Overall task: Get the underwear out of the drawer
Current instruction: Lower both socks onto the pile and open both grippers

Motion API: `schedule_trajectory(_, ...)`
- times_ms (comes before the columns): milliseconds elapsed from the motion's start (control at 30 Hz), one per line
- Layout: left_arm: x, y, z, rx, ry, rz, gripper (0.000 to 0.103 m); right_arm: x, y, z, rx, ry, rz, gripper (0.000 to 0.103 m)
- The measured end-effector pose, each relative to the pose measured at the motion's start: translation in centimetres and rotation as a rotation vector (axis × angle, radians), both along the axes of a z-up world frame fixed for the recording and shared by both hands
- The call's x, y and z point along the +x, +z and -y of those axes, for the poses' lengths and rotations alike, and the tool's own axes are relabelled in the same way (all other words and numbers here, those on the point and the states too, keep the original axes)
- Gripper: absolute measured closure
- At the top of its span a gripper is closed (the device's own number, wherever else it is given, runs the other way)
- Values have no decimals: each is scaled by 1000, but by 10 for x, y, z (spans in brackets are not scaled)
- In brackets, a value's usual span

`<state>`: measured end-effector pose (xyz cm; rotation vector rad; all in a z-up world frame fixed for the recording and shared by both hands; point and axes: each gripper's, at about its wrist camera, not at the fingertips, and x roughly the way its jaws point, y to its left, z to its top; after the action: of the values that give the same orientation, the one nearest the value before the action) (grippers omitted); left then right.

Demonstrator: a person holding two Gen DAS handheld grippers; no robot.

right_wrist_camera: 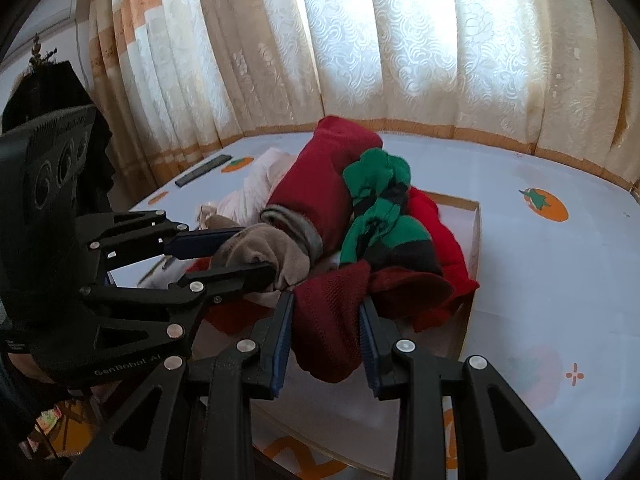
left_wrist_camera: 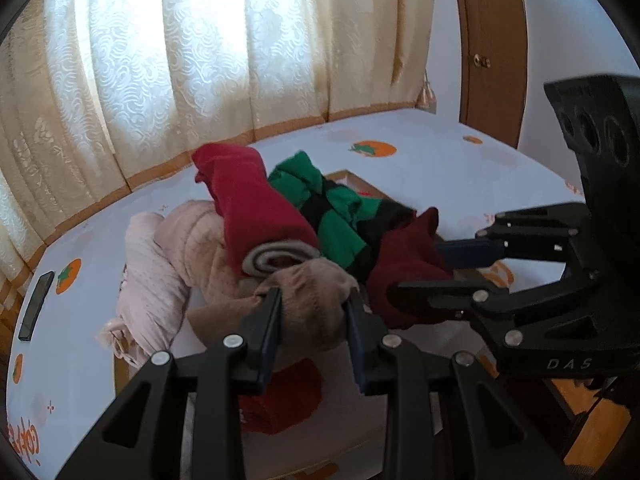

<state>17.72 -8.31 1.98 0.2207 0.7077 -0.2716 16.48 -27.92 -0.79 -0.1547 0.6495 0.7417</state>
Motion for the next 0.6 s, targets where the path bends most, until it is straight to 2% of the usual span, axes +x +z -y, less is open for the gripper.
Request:
schedule_trajectory(300,-2,-20,6,32,-14,-39,74,2,-11,-3,-55,10,-19,69)
schedule_trajectory(600,-10,-30,10,67,-29,-29,69,-1,-24,-7,-103,36,-46,68)
